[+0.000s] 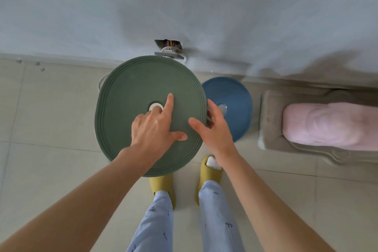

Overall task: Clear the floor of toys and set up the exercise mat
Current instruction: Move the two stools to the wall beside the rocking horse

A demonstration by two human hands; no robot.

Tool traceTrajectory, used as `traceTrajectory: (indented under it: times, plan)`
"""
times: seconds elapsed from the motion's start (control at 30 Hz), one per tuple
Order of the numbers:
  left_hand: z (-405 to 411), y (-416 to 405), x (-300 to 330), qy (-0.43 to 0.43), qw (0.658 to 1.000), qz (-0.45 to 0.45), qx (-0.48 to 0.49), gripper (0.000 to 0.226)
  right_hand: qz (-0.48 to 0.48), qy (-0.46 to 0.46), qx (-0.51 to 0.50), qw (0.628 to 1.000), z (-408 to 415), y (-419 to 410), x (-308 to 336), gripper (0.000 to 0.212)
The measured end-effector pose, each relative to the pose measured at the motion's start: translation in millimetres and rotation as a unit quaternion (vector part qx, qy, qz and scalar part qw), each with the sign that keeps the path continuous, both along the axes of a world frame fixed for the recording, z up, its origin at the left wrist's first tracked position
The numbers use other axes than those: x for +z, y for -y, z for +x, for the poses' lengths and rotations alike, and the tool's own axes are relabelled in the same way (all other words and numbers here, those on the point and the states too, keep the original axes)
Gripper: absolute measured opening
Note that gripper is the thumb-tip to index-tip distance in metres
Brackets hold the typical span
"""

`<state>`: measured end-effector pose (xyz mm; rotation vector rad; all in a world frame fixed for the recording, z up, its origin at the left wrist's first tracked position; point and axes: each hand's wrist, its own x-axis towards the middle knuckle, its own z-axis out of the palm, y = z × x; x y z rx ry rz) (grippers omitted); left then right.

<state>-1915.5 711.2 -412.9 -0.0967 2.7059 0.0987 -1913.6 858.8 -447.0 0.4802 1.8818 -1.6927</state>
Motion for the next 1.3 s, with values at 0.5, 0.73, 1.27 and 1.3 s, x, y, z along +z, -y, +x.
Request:
traceTrajectory:
  times: [0.5, 0.73, 1.27, 1.3]
  plan:
    - [-25.3, -113.8, 5.5, -0.054, 0.99, 0.071, -0.11, 0.109, 0.082, -0.066, -0.166, 0.981, -2.1, -111.4, 27.5, 0.052]
    - [-35.7, -150.4, -29.5, -0.017, 0.988, 0.092, -0.124, 0.108, 0.1, -0.057, -0.175, 0.978, -4.8, -146.5, 3.0, 0.051]
    - [-47.3, -177.1, -131.5, 0.077, 0.99, 0.082, -0.088, 0.105, 0.128, 0.015, -0.132, 0.983, 12.7, -164.2, -69.2, 0.064]
    - [-47.4, -178.6, -137.0, 0.077, 0.99, 0.082, -0.085, 0.105, 0.128, 0.018, -0.128, 0.983, 14.2, -165.0, -73.3, 0.064]
